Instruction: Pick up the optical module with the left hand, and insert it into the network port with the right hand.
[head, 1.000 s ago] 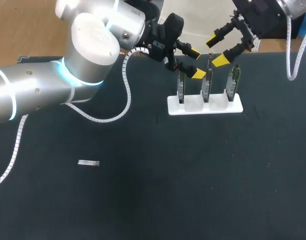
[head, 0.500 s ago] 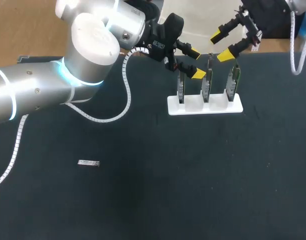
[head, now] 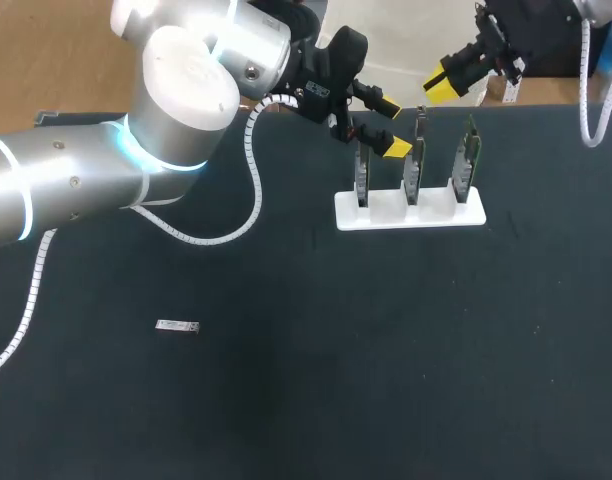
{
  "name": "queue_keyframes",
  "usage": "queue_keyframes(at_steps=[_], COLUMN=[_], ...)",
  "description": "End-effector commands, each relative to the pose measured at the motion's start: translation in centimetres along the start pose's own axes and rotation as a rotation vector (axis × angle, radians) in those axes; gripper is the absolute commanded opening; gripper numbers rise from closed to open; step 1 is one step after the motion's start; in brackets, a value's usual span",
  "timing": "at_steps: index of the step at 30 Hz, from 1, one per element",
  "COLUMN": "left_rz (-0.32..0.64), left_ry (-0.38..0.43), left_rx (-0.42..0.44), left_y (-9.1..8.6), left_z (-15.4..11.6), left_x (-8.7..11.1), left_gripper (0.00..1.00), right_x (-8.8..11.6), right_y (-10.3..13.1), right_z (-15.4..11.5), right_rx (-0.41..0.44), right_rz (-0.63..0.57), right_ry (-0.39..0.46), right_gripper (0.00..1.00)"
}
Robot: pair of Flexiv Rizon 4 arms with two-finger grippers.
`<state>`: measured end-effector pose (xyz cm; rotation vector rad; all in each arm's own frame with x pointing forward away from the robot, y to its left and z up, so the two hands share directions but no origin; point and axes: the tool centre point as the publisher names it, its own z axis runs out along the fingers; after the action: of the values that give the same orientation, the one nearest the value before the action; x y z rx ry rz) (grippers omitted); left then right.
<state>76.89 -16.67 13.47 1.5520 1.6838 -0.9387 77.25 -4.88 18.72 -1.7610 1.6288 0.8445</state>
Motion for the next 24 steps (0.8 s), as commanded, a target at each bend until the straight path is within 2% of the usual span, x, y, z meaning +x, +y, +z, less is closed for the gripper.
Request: queue_keyframes(at_steps=[1, 24], left_rz=[-0.002, -0.002], left_ry=[0.005, 0.005], left_rx=[0.003, 0.003], left_y=[0.2, 0.2], left_z=[0.0, 0.0], left_x=[-0.1, -0.1], left_gripper=[1.0, 1.0], right_x=[-0.3, 0.9], right_y=[0.2, -0.7], right_z=[0.5, 2.1], right_rx=[0.007, -0.036], right_rz=[-0.003, 0.04], right_ry=[0.011, 0.008], right_gripper=[0.0, 0.0])
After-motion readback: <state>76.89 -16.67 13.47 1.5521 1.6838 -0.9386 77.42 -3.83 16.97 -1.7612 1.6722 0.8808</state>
